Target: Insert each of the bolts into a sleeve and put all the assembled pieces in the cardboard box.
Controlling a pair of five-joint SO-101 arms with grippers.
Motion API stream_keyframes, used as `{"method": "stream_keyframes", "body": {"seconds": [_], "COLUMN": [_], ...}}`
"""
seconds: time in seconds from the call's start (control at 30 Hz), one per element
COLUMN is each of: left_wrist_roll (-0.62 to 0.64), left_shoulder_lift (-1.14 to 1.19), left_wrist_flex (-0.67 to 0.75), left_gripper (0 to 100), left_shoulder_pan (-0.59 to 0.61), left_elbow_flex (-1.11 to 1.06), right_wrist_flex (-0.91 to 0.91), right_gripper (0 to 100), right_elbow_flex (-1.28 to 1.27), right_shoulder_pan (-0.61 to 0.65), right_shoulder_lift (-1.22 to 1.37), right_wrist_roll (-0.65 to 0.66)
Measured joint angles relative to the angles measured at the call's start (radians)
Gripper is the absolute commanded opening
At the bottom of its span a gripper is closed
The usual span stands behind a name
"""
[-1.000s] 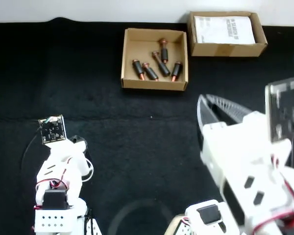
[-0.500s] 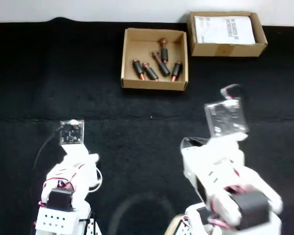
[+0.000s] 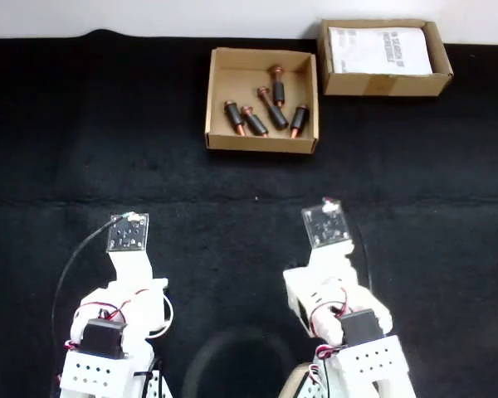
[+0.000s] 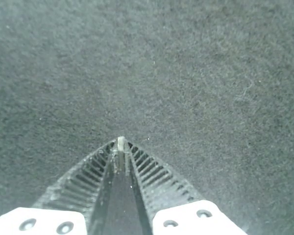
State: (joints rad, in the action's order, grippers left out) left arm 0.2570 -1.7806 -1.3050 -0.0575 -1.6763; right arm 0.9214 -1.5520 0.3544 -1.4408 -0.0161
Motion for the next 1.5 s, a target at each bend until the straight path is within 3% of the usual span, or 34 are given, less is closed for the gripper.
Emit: {"method": "stream_keyframes", "body": {"seconds": [0.47,0.93,1.5], "left_wrist_roll": [0.000,0.000,0.000], "left_shoulder_lift": [0.000,0.000,0.000], "left_wrist_flex": [-0.002,-0.002,-0.002], "left_gripper": [1,1,1], "left_shoulder_pan": [0.000,0.000,0.000], "left_elbow_flex": [0.000,0.000,0.000], "right_wrist_flex": [0.003,0.311,0.325], "right_gripper": [0.8,0.8,0.8], "right_elbow_flex": [-0.120,-0.120,-0.120], "right_shoulder_pan": [-0.023,-0.029,-0.029], "right_shoulder_lift": [-0.155,-0.367,-0.373], "right_wrist_roll": [-0.002,-0.002,0.000]}}
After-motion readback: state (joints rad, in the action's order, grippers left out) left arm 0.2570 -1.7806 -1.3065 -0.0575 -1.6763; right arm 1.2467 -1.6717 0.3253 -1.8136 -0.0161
